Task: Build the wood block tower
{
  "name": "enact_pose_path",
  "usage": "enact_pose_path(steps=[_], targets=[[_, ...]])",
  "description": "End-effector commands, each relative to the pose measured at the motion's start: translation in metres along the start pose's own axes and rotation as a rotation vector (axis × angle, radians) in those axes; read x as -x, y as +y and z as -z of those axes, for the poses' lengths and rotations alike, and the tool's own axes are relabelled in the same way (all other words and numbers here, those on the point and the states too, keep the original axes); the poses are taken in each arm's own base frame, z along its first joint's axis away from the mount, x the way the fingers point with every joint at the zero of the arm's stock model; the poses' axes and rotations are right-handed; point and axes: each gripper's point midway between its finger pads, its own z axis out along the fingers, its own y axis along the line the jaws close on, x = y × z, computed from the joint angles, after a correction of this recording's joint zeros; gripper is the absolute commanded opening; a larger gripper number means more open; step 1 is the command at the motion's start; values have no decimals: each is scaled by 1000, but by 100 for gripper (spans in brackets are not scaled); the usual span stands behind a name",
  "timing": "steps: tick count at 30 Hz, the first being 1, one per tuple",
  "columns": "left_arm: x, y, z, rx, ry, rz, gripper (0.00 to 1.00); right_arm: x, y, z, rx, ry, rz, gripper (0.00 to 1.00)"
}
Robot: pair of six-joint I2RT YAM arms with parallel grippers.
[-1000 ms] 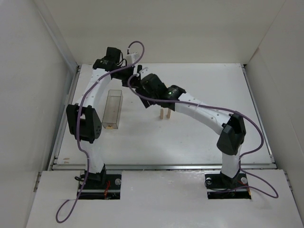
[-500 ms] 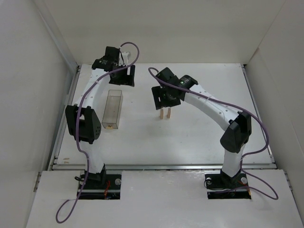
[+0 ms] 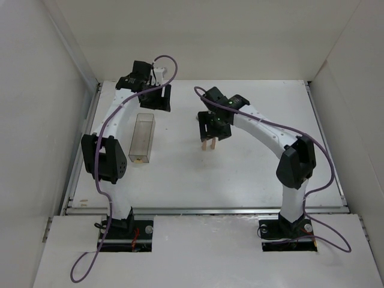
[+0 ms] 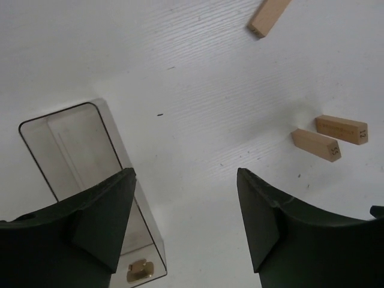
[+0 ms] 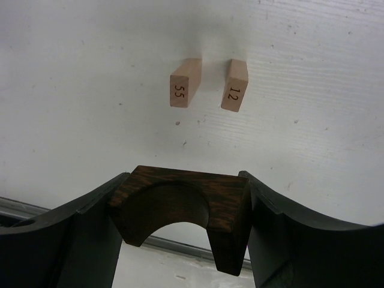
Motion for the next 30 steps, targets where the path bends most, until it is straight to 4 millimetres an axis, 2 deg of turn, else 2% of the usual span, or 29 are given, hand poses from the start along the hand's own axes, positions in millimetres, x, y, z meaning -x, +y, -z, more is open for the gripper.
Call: enact_pose_path(steps=[1, 2, 4, 5, 6, 7, 8, 9, 11, 13, 15, 17, 19, 23, 30], targets=[[13, -31, 30, -145, -73, -112, 62, 28, 18, 50, 131, -183, 35, 3], [18, -35, 33, -168, -90, -139, 60, 30, 19, 70, 170, -238, 64, 3], [18, -49, 41, -253, -95, -210, 59, 42, 31, 93, 247, -346, 162, 3], [25, -56, 50, -290, -122, -244, 59, 41, 29, 98, 253, -370, 185, 3], [29, -65, 57, -334, -138, -274, 59, 44, 29, 112, 267, -414, 212, 3], [31, -82, 68, -433, -158, -303, 59, 47, 29, 117, 254, -445, 280, 3], [28, -90, 73, -490, -149, -320, 59, 45, 26, 114, 243, -442, 316, 3], [37, -100, 88, -535, -195, -385, 61, 43, 29, 114, 242, -444, 360, 3], [33, -131, 103, -687, -214, -455, 64, 42, 34, 113, 244, -449, 461, 3], [24, -152, 108, -772, -217, -529, 70, 40, 48, 116, 269, -465, 523, 3], [12, -170, 116, -856, -196, -550, 72, 45, 58, 120, 252, -510, 565, 3], [5, -184, 119, -932, -186, -557, 73, 55, 56, 123, 209, -556, 585, 1], [-1, -190, 119, -971, -173, -549, 74, 55, 63, 120, 191, -587, 598, 0], [-7, -195, 114, -977, -136, -530, 74, 63, 62, 130, 164, -644, 597, 0], [-16, -207, 103, -1015, -84, -486, 76, 62, 69, 117, 139, -608, 622, 0]])
